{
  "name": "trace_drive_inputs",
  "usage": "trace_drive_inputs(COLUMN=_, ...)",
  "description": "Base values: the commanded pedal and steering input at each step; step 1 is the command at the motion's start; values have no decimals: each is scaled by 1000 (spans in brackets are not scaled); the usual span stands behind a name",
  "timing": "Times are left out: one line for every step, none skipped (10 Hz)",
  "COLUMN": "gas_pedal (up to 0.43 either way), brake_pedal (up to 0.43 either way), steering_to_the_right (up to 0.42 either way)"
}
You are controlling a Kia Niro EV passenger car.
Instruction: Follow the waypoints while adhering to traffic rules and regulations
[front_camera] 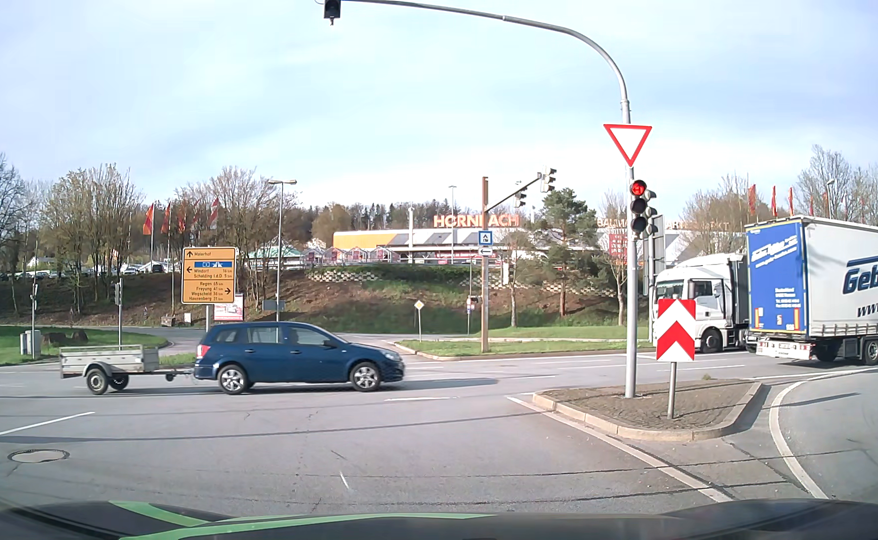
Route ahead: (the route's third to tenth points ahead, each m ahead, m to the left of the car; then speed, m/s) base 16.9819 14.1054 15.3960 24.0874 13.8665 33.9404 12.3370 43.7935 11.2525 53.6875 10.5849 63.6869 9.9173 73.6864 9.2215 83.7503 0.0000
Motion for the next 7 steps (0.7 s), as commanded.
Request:
trace_drive_inputs(gas_pedal=0, brake_pedal=372, steering_to_the_right=-2)
trace_drive_inputs(gas_pedal=0, brake_pedal=372, steering_to_the_right=-2)
trace_drive_inputs(gas_pedal=0, brake_pedal=372, steering_to_the_right=-2)
trace_drive_inputs(gas_pedal=0, brake_pedal=372, steering_to_the_right=-2)
trace_drive_inputs(gas_pedal=0, brake_pedal=372, steering_to_the_right=-2)
trace_drive_inputs(gas_pedal=0, brake_pedal=372, steering_to_the_right=-2)
trace_drive_inputs(gas_pedal=0, brake_pedal=372, steering_to_the_right=-2)
